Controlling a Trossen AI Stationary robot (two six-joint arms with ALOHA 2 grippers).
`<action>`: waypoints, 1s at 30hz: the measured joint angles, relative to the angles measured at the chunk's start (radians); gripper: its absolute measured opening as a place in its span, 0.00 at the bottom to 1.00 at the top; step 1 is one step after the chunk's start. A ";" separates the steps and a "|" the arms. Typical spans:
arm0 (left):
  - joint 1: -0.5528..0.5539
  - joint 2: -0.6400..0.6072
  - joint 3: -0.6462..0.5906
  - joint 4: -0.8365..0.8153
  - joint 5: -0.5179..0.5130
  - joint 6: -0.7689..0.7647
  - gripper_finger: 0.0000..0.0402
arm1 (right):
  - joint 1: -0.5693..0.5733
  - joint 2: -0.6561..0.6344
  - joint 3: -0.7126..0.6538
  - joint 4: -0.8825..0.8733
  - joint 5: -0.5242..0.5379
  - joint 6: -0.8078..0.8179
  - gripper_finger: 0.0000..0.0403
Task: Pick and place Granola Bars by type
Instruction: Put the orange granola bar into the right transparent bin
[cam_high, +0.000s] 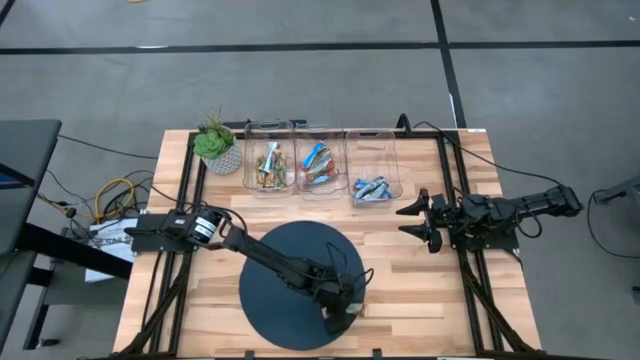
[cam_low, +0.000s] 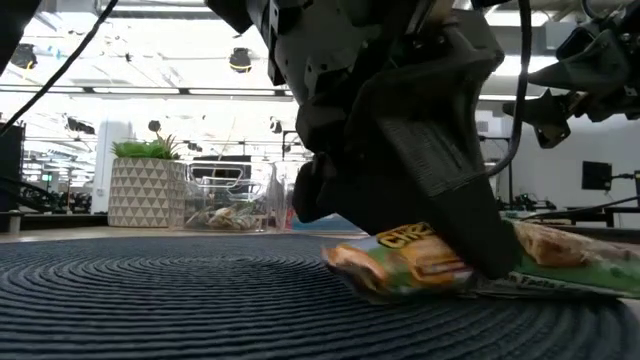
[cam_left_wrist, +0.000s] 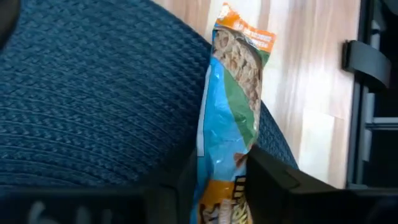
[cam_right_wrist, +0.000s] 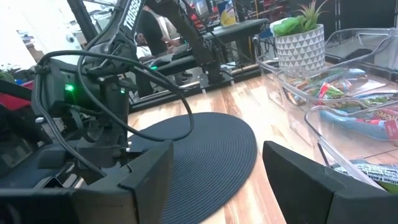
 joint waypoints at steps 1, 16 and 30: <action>0.004 0.000 0.000 0.005 0.017 0.000 0.25 | 0.000 0.000 0.000 0.000 0.000 0.000 0.60; 0.081 -0.144 -0.001 -0.009 -0.021 0.156 0.13 | 0.000 0.000 0.000 0.001 0.000 0.000 0.60; 0.253 -0.378 0.000 -0.364 -0.280 0.318 0.12 | 0.000 0.000 0.000 0.001 0.000 0.000 0.60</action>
